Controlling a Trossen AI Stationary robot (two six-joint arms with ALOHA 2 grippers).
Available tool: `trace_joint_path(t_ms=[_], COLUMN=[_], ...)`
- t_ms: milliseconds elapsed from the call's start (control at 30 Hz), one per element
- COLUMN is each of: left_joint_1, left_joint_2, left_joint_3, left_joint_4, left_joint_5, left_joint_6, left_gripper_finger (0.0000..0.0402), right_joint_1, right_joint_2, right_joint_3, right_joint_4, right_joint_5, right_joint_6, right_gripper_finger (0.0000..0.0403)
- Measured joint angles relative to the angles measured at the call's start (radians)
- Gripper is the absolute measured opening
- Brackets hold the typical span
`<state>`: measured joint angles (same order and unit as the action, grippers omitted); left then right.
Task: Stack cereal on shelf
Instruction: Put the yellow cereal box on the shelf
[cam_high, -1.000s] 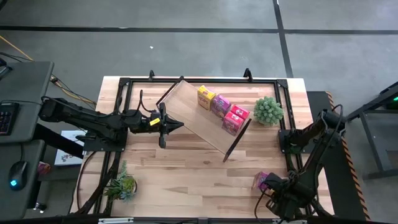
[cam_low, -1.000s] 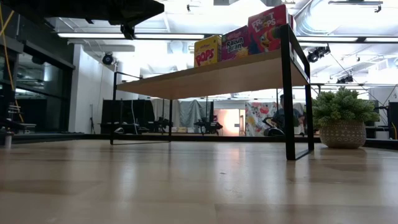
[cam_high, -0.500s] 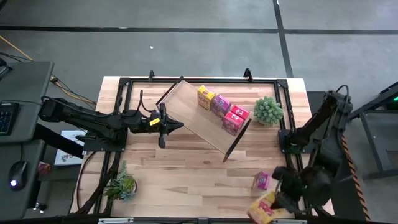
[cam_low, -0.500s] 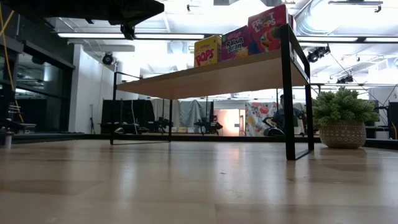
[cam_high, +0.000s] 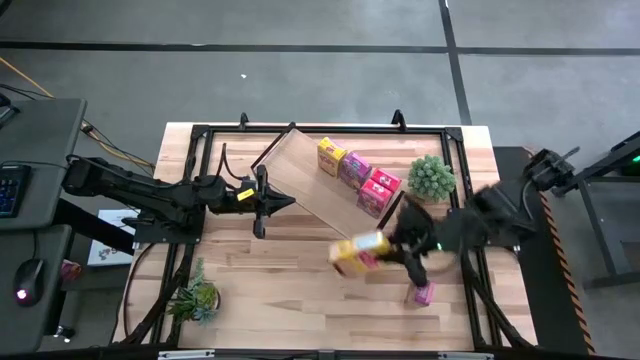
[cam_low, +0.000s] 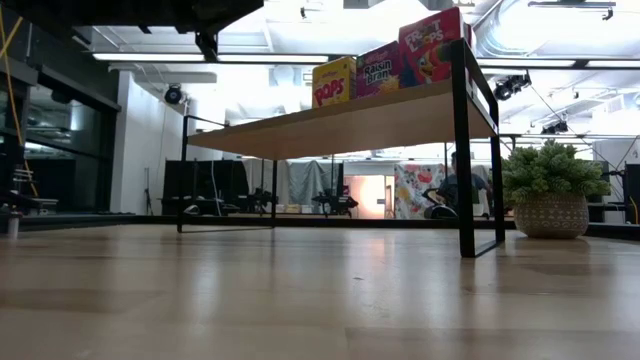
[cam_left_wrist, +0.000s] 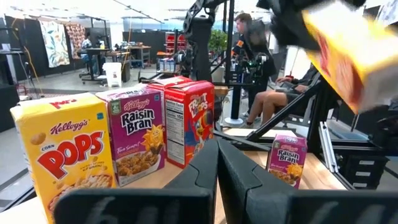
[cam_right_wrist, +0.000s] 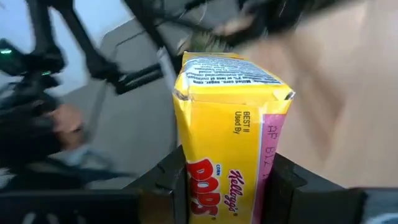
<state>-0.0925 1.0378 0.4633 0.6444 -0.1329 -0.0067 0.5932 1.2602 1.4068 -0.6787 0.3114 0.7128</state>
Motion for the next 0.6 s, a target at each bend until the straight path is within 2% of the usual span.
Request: trace_joint_path(t_ms=[133,300,400,600], left_joint_1=[0.0,-0.001,-0.009,-0.014], left_joint_2=[0.0,0.0,0.0,0.0], left_joint_3=[0.0,0.0,0.0,0.0], left_joint_4=[0.008,0.012,0.013,0.032], left_joint_5=[0.0,0.0,0.0,-0.008], left_joint_6=[0.001,0.0,0.003,0.01], left_gripper_finger=[0.0,0.0,0.0,0.0], right_joint_1=[-0.125,-0.225,-0.271,-0.341], right_joint_2=[0.085,0.234,0.308,0.411], right_joint_3=[0.224,0.456,0.517,0.529], right_joint_4=[-0.176,-0.471,-0.57,-0.638], right_joint_5=[0.038,0.166,0.168,0.061], right_joint_6=[-0.259,-0.402,-0.419,-0.426], right_gripper_finger=[0.0125,0.0125,0.0125,0.0125])
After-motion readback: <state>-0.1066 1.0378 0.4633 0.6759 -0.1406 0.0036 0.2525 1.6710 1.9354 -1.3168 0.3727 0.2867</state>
